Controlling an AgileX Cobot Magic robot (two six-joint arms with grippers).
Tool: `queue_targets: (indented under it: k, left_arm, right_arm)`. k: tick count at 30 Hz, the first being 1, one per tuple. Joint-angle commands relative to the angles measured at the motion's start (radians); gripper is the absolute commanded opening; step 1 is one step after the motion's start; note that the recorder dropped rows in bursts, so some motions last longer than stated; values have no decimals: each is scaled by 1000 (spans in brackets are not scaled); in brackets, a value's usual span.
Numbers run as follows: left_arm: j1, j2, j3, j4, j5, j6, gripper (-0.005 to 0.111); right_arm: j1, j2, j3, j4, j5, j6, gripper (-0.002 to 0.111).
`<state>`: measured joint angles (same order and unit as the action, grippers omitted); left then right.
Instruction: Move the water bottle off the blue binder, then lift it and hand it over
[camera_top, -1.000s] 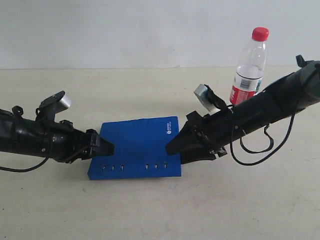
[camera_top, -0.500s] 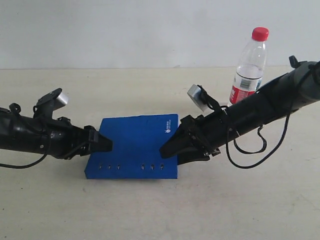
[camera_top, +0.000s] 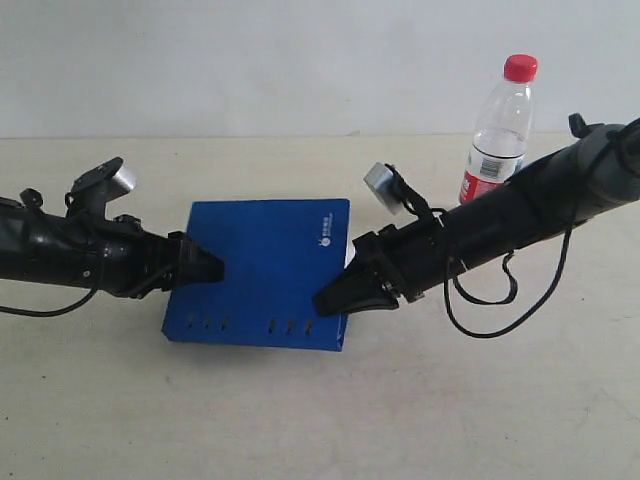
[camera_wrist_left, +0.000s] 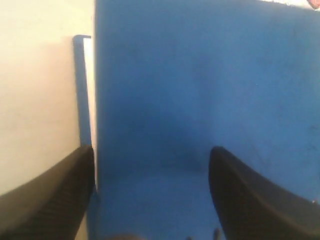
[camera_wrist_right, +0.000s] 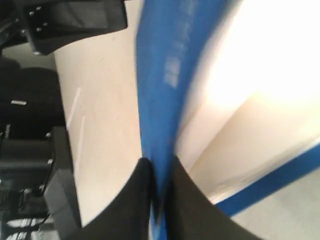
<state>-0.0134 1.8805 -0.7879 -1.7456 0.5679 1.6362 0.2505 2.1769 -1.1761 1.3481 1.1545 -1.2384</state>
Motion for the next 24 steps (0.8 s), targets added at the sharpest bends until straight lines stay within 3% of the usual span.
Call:
queue_targets:
  k: [1, 6, 7, 9, 11, 15, 24]
  left_arm:
    - [-7, -18, -28, 1, -197, -23, 62]
    - [-6, -85, -25, 1, -451, -108, 62]
    - [-6, -95, -18, 1, -417, -133, 62]
    - [-6, -112, 16, 1, -95, -254, 62]
    - [-11, -104, 31, 1, 84, -352, 62]
    - [-11, -105, 31, 1, 79, -434, 62]
    - [-11, -13, 31, 1, 200, -636, 62]
  right_arm:
    - [0, -15, -2, 67, -82, 0, 0]
    - [-4, -15, -2, 186, -196, 11, 0]
    - [-4, -15, -2, 207, -194, 13, 0]
    - [-4, -15, -2, 348, -130, 18, 0]
    - [-2, -15, -12, 396, -47, 25, 0]
    - [3, -17, -48, 396, 52, 40, 0]
    - [11, -17, -86, 396, -39, 66, 0]
